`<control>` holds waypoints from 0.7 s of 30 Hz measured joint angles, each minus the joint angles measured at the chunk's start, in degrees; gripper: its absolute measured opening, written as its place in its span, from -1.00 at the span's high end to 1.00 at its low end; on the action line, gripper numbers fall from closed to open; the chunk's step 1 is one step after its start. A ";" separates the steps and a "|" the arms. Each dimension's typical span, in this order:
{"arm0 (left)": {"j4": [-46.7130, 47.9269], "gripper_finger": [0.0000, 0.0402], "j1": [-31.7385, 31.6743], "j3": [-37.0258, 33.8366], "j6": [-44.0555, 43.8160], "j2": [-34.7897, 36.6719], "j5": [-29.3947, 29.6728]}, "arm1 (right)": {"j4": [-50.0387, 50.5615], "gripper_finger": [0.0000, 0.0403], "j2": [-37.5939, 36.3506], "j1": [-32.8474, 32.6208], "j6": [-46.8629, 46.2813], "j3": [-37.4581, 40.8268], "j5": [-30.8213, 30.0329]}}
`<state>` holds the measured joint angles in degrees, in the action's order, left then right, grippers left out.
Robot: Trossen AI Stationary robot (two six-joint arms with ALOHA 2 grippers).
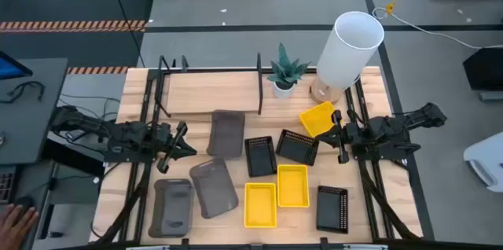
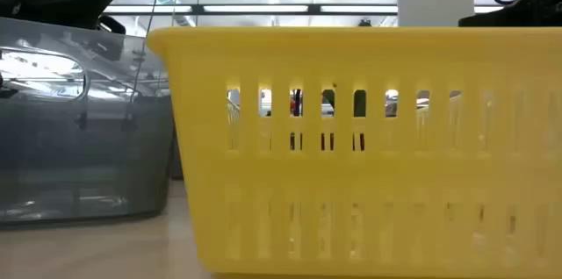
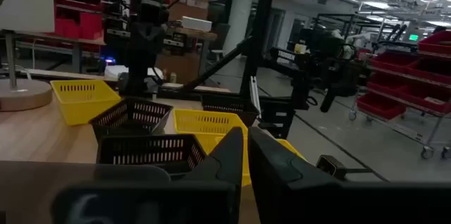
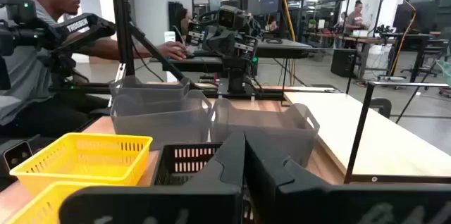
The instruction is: Stack baskets on shelf by color
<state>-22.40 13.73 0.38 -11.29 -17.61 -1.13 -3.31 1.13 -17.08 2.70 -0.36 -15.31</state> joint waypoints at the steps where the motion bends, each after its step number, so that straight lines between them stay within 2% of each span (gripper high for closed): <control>1: 0.01 0.86 -0.01 -0.02 0.02 0.00 -0.02 | 0.01 0.93 -0.02 0.00 0.00 0.02 0.00; 10: -0.01 0.81 -0.01 0.00 0.00 0.00 0.00 | 0.01 0.93 -0.01 0.00 0.02 0.01 0.00; 21: 0.01 0.86 -0.01 -0.02 0.00 0.00 0.00 | 0.01 0.93 -0.02 0.00 0.00 0.02 0.00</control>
<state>-22.39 13.72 0.37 -11.29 -17.61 -1.13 -3.30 1.10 -17.08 2.71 -0.34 -15.31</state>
